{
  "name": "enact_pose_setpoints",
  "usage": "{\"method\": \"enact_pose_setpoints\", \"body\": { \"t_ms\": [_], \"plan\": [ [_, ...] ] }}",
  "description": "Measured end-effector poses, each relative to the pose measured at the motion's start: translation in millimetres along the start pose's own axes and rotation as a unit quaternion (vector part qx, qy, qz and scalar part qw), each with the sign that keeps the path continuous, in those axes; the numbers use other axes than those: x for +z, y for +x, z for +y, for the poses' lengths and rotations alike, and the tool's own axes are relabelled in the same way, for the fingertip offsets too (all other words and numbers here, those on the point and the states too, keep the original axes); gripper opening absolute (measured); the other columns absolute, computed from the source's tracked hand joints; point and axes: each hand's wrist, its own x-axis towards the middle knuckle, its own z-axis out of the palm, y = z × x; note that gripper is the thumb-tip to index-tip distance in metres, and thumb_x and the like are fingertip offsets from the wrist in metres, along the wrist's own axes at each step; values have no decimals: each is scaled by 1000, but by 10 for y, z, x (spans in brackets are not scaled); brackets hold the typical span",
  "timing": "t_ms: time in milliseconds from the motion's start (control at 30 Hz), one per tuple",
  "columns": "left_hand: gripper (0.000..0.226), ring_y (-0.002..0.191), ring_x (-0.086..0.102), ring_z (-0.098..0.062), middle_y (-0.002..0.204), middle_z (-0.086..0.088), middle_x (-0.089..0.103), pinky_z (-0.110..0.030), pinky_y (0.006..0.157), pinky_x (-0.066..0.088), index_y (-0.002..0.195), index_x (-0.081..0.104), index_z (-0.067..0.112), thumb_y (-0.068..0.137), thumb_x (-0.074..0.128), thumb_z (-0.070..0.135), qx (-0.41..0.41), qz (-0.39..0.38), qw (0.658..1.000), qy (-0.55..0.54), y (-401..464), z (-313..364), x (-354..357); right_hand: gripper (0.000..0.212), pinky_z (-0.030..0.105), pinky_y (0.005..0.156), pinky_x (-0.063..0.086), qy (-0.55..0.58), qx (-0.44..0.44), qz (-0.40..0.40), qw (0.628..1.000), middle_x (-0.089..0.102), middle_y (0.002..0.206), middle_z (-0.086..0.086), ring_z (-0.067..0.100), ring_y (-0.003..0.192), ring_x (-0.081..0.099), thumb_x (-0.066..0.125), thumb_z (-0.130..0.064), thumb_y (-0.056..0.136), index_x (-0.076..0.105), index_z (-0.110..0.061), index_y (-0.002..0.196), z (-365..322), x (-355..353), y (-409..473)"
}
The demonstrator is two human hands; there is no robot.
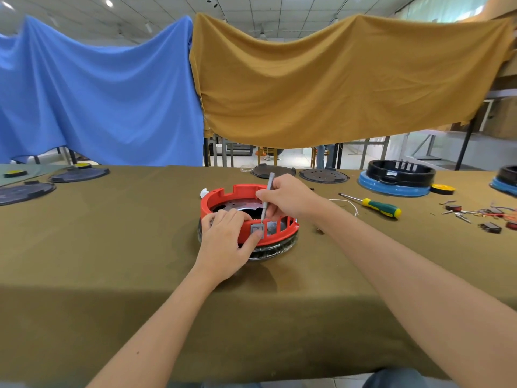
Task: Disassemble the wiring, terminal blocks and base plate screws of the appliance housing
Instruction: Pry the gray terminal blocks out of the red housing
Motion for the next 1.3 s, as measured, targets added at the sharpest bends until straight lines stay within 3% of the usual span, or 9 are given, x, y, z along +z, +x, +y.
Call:
{"method": "enact_pose_setpoints", "body": {
  "t_ms": [133,333,400,500,667,767,900,1100,1300],
  "plan": [
    [35,98,51,-14,94,13,58,-33,96,27,100,61,24,90,44,53,1,0,1000,6,1,-7,2,24,33,68,62,-5,11,-13,1000,72,65,7,19,60,69,56,-25,102,61,-8,85,-46,10,11],
    [38,94,51,-14,90,15,54,-32,94,26,97,59,25,90,39,56,1,10,1000,5,2,-4,17,24,27,60,59,-1,-73,80,994,72,68,6,15,58,69,53,-28,103,58,-12,86,41,62,-207],
    [37,94,50,-13,90,15,53,-32,94,26,97,59,25,90,39,56,2,12,1000,5,2,-3,24,24,22,57,56,-20,-81,68,994,71,67,3,14,58,69,54,-30,103,58,-14,85,50,84,-239],
    [37,94,50,-13,90,16,52,-31,94,25,96,58,25,90,39,56,0,15,1000,6,-1,-17,29,25,28,61,58,-65,-88,61,992,70,65,0,13,59,68,55,-32,102,60,-14,86,36,131,-232],
    [35,93,49,-13,90,15,51,-33,94,26,96,57,26,91,38,55,0,9,1000,12,4,-24,45,26,21,58,55,-16,-57,39,997,70,61,1,16,57,68,54,-28,103,60,-10,86,29,74,-205],
    [35,93,49,-13,90,16,50,-32,94,25,97,57,25,91,38,54,2,8,1000,14,1,-23,49,26,35,69,62,7,-21,10,1000,70,65,7,23,61,69,54,-27,103,60,-6,89,-21,41,-167],
    [38,94,50,-14,91,16,50,-32,94,25,99,58,25,90,38,55,1,3,1000,18,1,-17,32,27,49,81,60,10,9,-20,1000,71,70,14,29,65,68,54,-25,103,60,-2,90,-89,2,-116],
    [36,96,51,-14,92,15,53,-32,94,26,97,58,25,90,39,54,1,10,1000,10,-2,-17,31,28,38,68,61,-2,-48,69,996,71,67,6,23,63,70,53,-30,103,61,-7,89,17,126,-245],
    [37,95,50,-14,91,14,52,-33,95,26,97,59,24,89,39,55,0,8,1000,8,4,-16,37,27,31,65,59,-10,-44,51,998,69,62,1,13,56,67,53,-30,103,60,-11,85,21,113,-219]
  ]
}}
